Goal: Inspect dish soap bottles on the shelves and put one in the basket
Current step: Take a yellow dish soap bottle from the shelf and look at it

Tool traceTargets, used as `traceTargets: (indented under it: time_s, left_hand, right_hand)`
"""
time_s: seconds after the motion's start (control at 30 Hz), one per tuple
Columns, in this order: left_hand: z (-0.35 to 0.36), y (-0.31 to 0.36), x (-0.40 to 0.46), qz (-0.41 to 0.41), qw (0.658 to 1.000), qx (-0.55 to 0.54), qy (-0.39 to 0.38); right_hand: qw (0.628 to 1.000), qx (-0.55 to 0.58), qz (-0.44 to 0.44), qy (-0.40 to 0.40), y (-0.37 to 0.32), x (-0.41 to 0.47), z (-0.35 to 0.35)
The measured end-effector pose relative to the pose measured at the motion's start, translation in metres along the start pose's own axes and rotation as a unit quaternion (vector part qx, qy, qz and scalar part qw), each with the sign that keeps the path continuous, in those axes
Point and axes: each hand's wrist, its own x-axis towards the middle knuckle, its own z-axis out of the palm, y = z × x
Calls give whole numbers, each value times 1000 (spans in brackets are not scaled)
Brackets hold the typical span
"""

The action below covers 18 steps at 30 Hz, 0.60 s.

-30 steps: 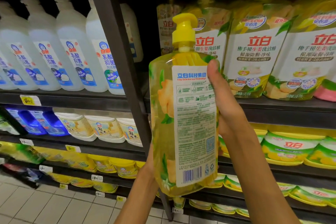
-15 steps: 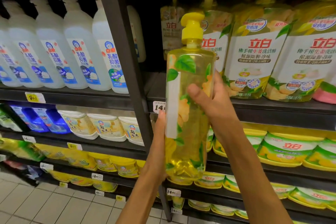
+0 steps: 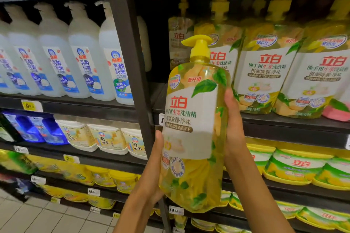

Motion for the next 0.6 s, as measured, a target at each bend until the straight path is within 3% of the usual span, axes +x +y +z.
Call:
traceTargets:
  time_s: [0.13, 0.3, 0.6]
  left_hand:
    - [4, 2, -3, 38, 997, 63, 7]
    - [7, 6, 0, 121, 979, 149, 61]
    - [7, 4, 7, 186, 953, 234, 48]
  right_hand:
    - [998, -26, 49, -27, -15, 11, -3]
    - [990, -137, 19, 20, -18, 13, 0]
    - [986, -165, -18, 36, -13, 6, -14]
